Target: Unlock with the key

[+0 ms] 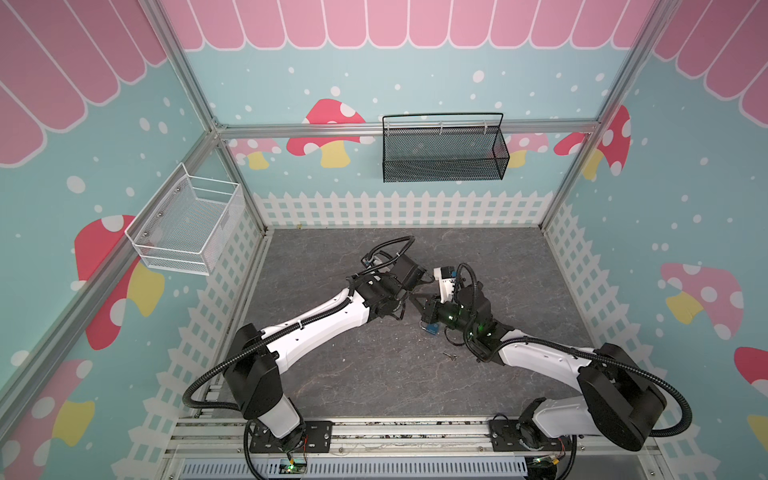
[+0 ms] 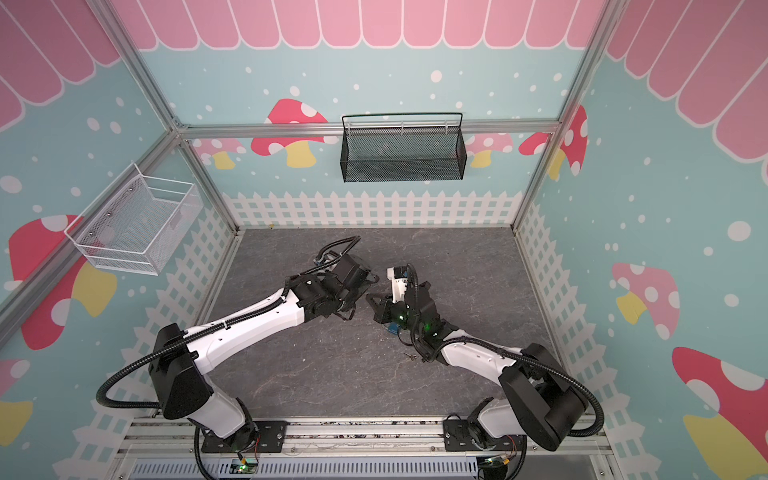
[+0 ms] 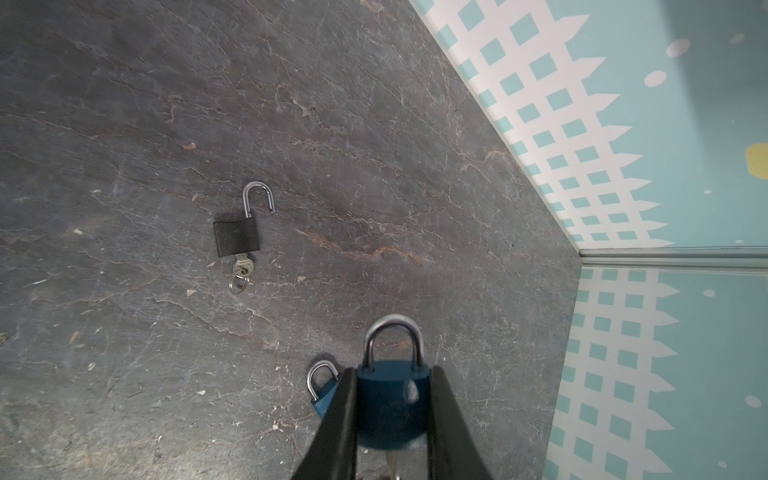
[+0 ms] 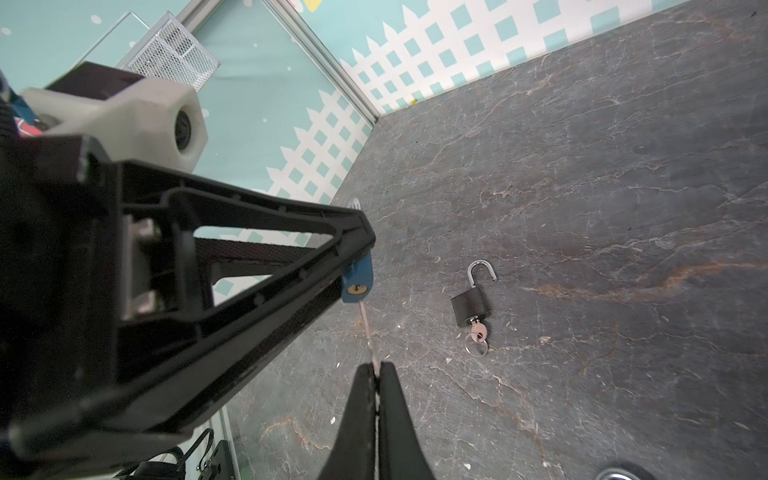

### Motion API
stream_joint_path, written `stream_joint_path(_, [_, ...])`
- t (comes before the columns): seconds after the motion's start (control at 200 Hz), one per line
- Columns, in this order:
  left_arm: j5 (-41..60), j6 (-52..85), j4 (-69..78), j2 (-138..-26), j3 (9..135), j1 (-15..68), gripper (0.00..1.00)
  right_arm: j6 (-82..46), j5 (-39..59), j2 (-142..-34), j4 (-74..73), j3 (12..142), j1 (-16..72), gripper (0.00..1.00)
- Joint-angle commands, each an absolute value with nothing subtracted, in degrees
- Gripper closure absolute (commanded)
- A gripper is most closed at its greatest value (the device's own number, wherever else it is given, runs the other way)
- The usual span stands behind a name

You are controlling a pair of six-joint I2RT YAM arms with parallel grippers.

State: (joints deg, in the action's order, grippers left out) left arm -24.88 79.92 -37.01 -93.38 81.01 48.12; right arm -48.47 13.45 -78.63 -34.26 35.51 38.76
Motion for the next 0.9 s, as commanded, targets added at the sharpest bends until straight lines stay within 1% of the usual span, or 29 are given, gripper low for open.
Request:
stream_joint_path(0.0, [-26.1,81.3,-37.3,-91.6,80.0,48.0,1.0,-48.8,13.0,-78.3,-35.3,36.9,39.4,1.0])
stream_joint_path(0.33, [-26.0,81.5,-37.0,-91.2,79.6,47.7,1.0,-49.1,13.7,-79.8,-35.2,38.1,40.0,1.0])
stream_joint_path(0.6, [-24.1,82.2,-35.1,-90.2,78.3,47.6,1.0,-50.2,9.8,-80.8,-32.5,38.4,40.2,1.0])
stream_joint_path(0.72, [-24.6,82.2,-35.1,-89.4,77.6,47.4,1.0,-49.7,8.3,-79.3,-31.3,37.8,40.2,1.0])
stream_joint_path(0.895, [-25.3,82.5,-34.9,-88.6,76.9,47.0,1.0,-48.8,8.6,-78.4,-30.0,37.5,40.3,1.0])
